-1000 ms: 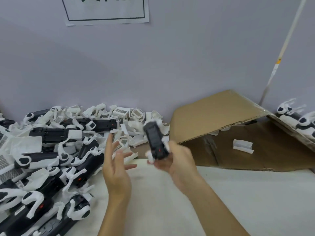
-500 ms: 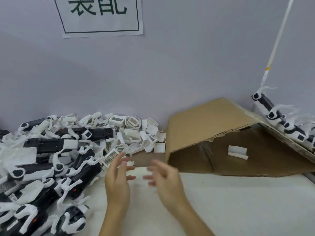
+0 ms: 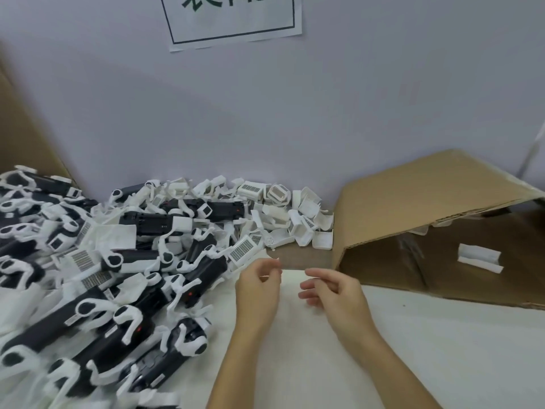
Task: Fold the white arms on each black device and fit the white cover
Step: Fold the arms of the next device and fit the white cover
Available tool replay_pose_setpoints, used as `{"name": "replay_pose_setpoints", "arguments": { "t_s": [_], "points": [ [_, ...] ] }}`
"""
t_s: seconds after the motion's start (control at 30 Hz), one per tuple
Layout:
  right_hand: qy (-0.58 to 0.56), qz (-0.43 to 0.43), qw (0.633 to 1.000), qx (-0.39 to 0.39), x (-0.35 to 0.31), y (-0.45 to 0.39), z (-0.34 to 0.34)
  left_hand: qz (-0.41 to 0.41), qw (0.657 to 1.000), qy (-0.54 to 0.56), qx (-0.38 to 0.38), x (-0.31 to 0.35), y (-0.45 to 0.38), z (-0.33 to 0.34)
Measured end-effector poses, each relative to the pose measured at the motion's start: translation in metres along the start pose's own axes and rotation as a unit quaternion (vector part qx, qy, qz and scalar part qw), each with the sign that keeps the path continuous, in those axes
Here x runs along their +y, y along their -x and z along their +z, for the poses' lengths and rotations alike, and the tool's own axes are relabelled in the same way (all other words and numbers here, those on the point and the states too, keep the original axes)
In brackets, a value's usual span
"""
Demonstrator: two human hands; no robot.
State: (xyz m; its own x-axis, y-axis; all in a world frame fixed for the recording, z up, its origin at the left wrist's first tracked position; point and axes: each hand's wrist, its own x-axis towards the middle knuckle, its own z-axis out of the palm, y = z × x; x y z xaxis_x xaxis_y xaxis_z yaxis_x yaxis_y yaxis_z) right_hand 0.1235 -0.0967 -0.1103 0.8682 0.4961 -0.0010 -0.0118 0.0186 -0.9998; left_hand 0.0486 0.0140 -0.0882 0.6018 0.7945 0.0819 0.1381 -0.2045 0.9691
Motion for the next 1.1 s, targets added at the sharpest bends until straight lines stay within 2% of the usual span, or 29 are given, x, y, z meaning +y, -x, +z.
{"name": "replay_pose_setpoints", "arguments": {
  "t_s": [0.07, 0.2, 0.27, 0.33, 0.37, 0.43, 0.5, 0.63, 0.77, 0.83, 0.87, 1.0, 1.1],
  "points": [
    [0.002, 0.001, 1.000, 0.001, 0.002, -0.001, -0.001, 0.015, 0.999, -0.050, -0.003, 0.013, 0.000, -0.009],
    [0.001, 0.004, 1.000, -0.005, 0.003, -0.002, -0.002, 0.081, 0.973, -0.208, 0.051, 0.050, -0.004, -0.038],
    [0.003, 0.004, 1.000, -0.005, 0.003, -0.002, -0.002, 0.060, 0.925, -0.372, 0.058, 0.065, -0.017, -0.057],
    [0.007, 0.001, 1.000, -0.004, 0.004, -0.001, -0.002, -0.032, 0.841, -0.540, 0.017, 0.077, -0.035, -0.078],
    [0.009, -0.001, 1.000, -0.004, 0.004, -0.001, -0.002, -0.086, 0.809, -0.581, -0.020, 0.082, -0.044, -0.087],
    [0.011, -0.005, 1.000, -0.006, 0.003, -0.001, -0.002, -0.153, 0.776, -0.605, -0.092, 0.083, -0.059, -0.098],
    [0.011, -0.006, 1.000, -0.009, 0.003, 0.000, -0.002, -0.159, 0.764, -0.613, -0.125, 0.070, -0.069, -0.098],
    [0.010, -0.008, 1.000, -0.010, 0.003, 0.000, -0.002, -0.066, 0.720, -0.688, -0.059, 0.042, -0.067, -0.090],
    [0.011, -0.006, 1.000, -0.008, 0.002, 0.000, -0.002, 0.016, 0.706, -0.708, -0.019, 0.042, -0.063, -0.084],
    [0.009, -0.004, 1.000, -0.009, 0.002, 0.000, -0.002, 0.055, 0.720, -0.692, -0.001, 0.050, -0.061, -0.081],
    [0.007, -0.003, 1.000, -0.009, 0.002, 0.000, -0.002, 0.067, 0.740, -0.669, 0.004, 0.056, -0.061, -0.080],
    [0.003, -0.002, 1.000, -0.008, 0.002, 0.000, -0.002, 0.103, 0.872, -0.478, 0.009, 0.073, -0.058, -0.073],
    [0.001, -0.005, 1.000, -0.006, 0.002, 0.000, -0.003, 0.039, 0.970, -0.239, -0.026, 0.078, -0.052, -0.064]
  ]
}}
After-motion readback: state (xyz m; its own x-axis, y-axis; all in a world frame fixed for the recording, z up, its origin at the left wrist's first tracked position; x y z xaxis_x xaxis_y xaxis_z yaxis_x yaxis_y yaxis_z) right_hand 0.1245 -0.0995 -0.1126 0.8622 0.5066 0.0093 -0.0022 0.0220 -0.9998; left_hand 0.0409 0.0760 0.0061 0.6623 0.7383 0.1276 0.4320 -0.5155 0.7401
